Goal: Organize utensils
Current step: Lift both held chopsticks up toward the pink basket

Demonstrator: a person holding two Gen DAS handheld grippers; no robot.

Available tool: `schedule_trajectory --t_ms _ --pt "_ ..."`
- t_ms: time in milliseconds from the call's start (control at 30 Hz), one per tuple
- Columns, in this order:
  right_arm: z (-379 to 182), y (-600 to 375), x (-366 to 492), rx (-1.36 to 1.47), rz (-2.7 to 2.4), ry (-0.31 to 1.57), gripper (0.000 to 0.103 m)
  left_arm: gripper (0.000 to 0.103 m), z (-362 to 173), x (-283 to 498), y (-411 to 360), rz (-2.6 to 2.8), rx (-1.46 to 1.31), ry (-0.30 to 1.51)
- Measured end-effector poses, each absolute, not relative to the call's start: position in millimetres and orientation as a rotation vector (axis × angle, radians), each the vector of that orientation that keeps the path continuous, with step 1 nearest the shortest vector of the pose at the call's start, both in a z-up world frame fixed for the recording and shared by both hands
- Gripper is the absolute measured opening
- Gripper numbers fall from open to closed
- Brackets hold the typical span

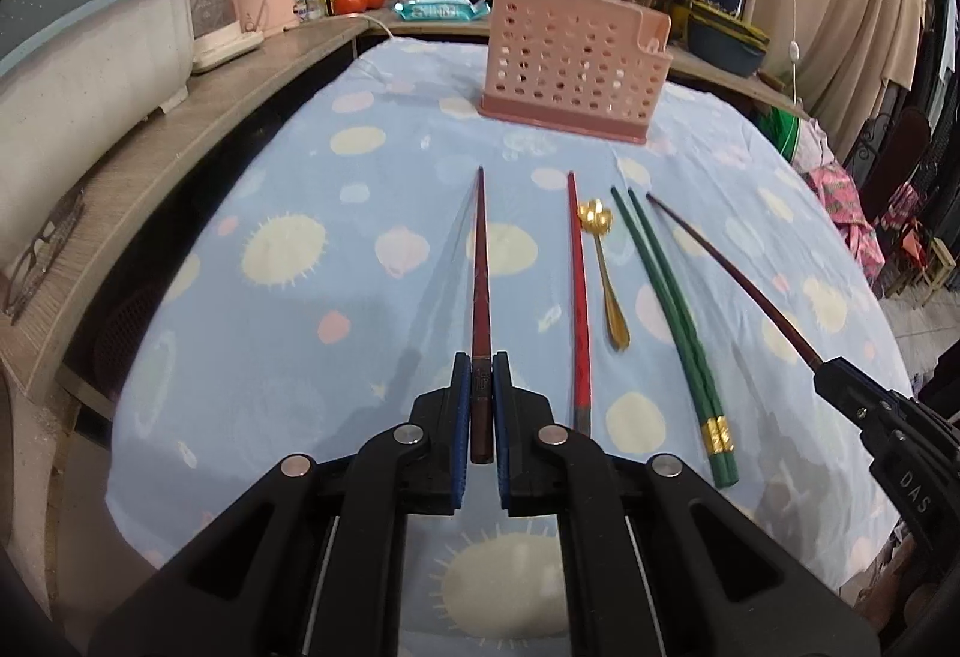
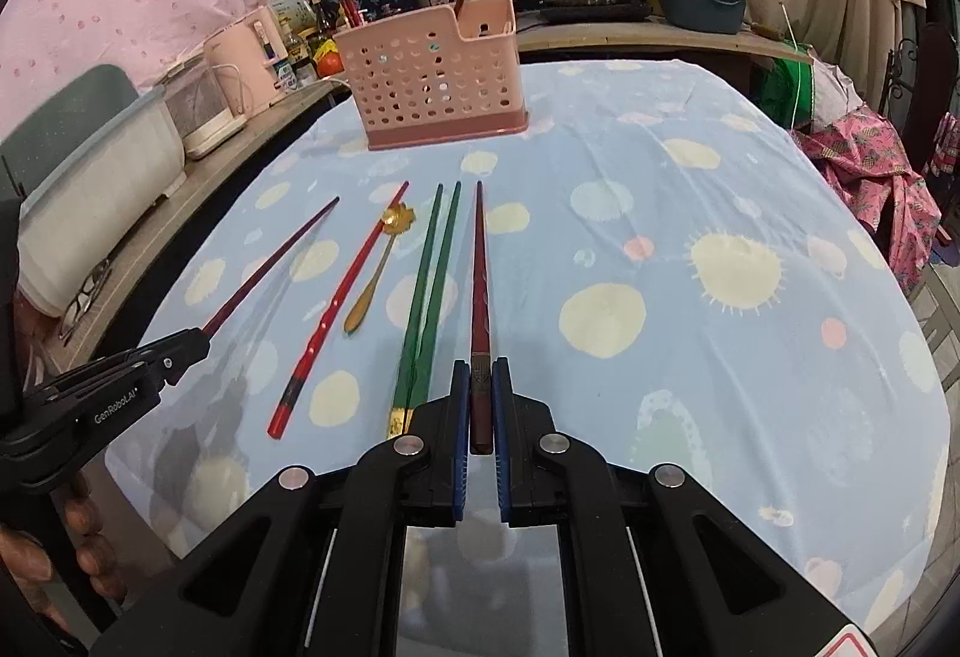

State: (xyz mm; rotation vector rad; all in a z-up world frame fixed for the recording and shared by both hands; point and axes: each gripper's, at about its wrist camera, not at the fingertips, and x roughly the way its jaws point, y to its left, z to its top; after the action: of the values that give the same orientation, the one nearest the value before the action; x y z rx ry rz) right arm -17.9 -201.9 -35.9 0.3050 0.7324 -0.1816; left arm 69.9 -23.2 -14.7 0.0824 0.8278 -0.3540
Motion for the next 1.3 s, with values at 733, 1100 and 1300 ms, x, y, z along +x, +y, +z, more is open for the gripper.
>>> schedule_trajectory --t_ms 733,1100,1300 --pt "83.5 -241.9 25.5 0.273 -0.189 0.460 0.007 0.007 105.6 126.4 -25.1 -0.360 -0.001 0.545" --pt "134.8 -265.3 70.5 0.306 -0.133 0.363 0.007 0.007 158.5 172.2 -41.4 -0.374 -0.020 0.458" --pt "172.6 -275.7 101.5 0.334 -0.089 0.268 0.007 0.007 202.1 200.0 -51.6 -0.385 -0.044 0.375"
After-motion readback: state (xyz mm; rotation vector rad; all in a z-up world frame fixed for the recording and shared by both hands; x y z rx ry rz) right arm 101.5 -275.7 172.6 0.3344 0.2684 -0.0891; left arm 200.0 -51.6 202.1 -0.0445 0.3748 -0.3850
